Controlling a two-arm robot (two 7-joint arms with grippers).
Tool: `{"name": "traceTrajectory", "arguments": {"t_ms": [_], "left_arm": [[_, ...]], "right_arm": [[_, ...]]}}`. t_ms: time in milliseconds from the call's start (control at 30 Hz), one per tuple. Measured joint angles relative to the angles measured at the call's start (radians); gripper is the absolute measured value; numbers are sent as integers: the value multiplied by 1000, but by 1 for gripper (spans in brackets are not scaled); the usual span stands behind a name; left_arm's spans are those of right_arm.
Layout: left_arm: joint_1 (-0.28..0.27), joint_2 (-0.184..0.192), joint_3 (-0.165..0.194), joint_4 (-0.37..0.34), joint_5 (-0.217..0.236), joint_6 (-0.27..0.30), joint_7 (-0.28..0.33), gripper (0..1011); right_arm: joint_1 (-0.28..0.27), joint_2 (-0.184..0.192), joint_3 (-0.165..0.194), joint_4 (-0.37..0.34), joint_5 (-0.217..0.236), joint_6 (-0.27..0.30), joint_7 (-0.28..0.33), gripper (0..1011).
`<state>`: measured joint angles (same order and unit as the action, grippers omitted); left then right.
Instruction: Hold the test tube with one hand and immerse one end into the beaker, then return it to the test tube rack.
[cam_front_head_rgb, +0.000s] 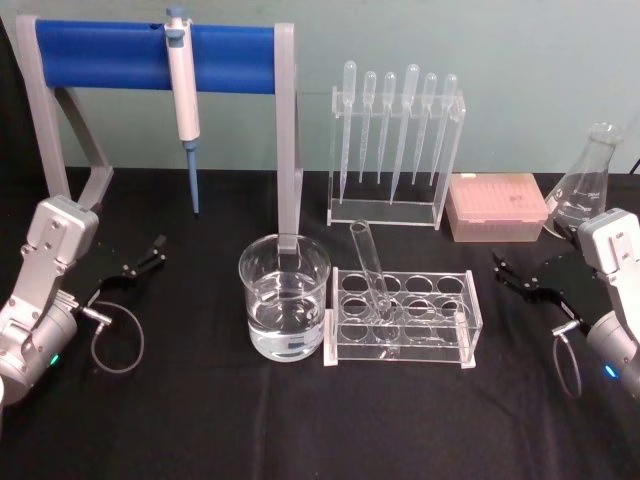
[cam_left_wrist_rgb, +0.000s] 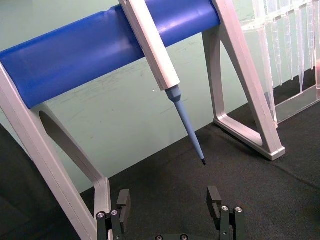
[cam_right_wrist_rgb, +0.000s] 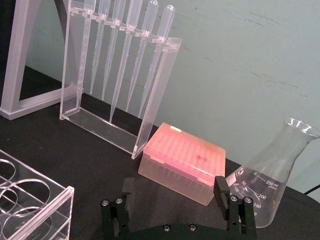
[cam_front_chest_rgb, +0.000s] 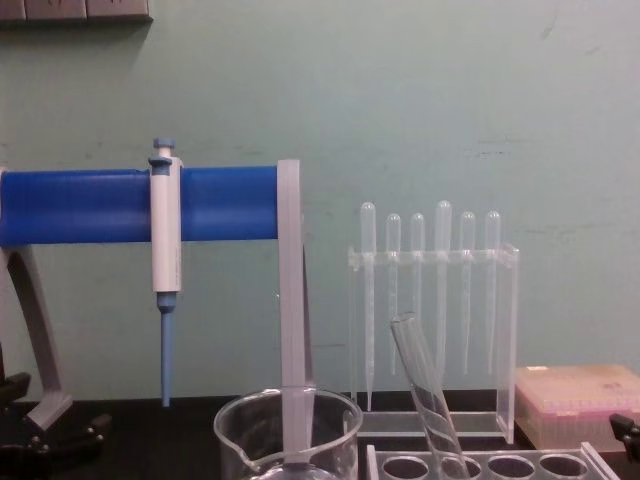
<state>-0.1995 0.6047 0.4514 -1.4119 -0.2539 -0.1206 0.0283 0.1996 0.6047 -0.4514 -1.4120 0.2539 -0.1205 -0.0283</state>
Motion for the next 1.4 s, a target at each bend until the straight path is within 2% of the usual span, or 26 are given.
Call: {"name": "traceTrajectory", "arguments": {"t_ms": [1067,1267,1300,1400], "left_arm": [[0,0,0,0,0,0,0,1000],[0,0,0,0,0,0,0,1000],[0,0,0,0,0,0,0,1000],[0,0,0,0,0,0,0,1000]], "right_arm": [[-1,0,1,-1,0,0,0,1002],[-77,45,29,-129,-38,47,-37,1003],[-107,62,38,-181,-46,68,-47,1002],[-154,89,52,-255,-46,98,-51,1002]]}}
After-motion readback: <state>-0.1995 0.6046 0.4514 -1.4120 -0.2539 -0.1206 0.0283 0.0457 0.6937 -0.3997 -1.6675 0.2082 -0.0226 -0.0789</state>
